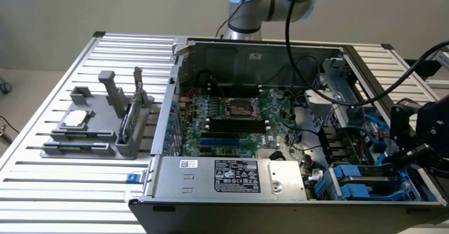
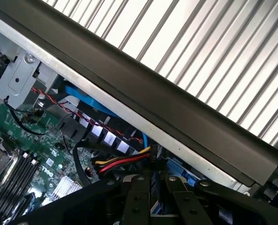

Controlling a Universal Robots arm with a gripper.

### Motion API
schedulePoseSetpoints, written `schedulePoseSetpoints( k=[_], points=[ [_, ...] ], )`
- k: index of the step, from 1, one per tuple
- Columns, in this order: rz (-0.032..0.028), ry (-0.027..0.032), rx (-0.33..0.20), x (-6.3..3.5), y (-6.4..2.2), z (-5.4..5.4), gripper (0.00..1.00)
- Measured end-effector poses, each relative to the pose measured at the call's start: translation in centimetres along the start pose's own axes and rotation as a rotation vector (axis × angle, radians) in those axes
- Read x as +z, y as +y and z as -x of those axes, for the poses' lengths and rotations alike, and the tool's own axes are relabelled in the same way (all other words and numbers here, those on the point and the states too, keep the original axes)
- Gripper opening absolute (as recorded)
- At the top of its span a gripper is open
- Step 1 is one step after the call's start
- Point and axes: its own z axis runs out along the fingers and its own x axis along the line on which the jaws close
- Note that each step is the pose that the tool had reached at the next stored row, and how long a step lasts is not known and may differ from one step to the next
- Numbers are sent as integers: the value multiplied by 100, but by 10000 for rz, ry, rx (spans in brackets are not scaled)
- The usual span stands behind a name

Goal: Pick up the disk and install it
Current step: 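Insert the first disk wire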

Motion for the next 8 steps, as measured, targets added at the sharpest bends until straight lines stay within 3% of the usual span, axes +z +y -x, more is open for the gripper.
schedulePoseSetpoints(
  k=[5, 8],
  points=[
    [9, 105, 118, -48, -24, -26, 17],
    [-39, 200, 163, -63, -46, -43, 17]
  ],
)
